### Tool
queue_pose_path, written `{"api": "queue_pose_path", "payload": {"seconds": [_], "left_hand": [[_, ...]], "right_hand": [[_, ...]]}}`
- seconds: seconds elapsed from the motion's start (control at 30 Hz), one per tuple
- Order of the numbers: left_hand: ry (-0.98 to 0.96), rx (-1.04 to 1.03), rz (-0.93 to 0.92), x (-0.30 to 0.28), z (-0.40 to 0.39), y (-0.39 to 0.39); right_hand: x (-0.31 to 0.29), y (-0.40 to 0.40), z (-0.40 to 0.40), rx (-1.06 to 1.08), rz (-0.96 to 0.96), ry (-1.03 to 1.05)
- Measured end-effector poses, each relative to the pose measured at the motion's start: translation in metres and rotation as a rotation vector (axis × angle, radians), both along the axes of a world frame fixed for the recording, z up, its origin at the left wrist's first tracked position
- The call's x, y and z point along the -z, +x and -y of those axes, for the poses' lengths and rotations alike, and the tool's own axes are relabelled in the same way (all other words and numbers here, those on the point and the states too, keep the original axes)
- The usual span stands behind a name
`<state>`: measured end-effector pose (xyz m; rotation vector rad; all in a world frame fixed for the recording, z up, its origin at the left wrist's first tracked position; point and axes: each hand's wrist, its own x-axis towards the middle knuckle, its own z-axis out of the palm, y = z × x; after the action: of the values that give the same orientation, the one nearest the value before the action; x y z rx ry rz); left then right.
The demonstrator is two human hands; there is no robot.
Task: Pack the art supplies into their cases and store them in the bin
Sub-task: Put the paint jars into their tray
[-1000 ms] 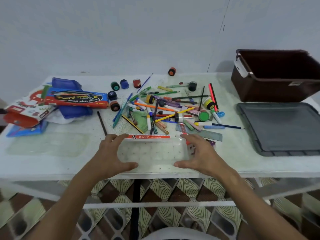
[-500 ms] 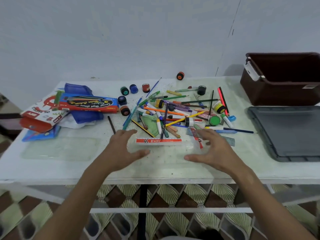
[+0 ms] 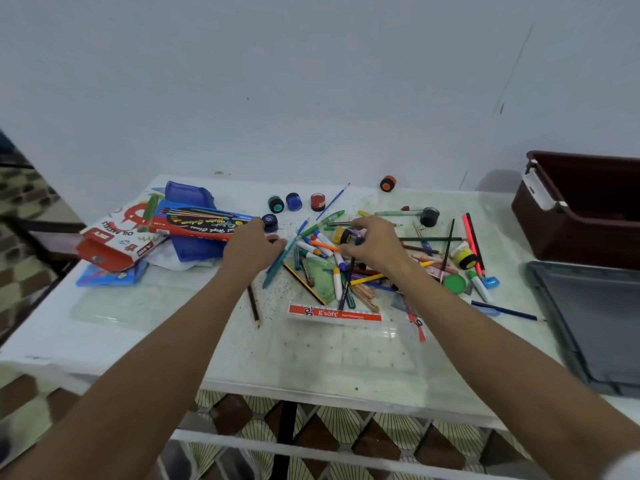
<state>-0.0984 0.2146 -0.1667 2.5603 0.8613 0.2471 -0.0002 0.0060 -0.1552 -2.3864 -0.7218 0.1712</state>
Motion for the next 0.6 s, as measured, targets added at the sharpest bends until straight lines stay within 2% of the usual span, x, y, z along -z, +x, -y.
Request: {"api": "queue_pose_path", "payload": {"seconds": [0.2, 0.33, 0.47, 0.6], "left_hand": [[-0.001, -0.046, -0.029, 0.011, -0.005, 0.01], [0.006, -0.062, 0.002, 0.015, -0.008, 0.014], [-0.041, -0.041, 0.073, 0.016, -0.008, 0.014], [-0.118, 0.016, 0.199, 0.007, -0.005, 0.003]], "right_hand": [[0.028, 0.033, -0.024, 0.067, 0.08, -0.221], [0.035, 0.039, -0.036, 0.085, 0.095, -0.232], [0.036, 0.037, -0.043, 0.079, 0.061, -0.131], [0.023, 0.018, -0.038, 0.012, 0.015, 0.128]]}}
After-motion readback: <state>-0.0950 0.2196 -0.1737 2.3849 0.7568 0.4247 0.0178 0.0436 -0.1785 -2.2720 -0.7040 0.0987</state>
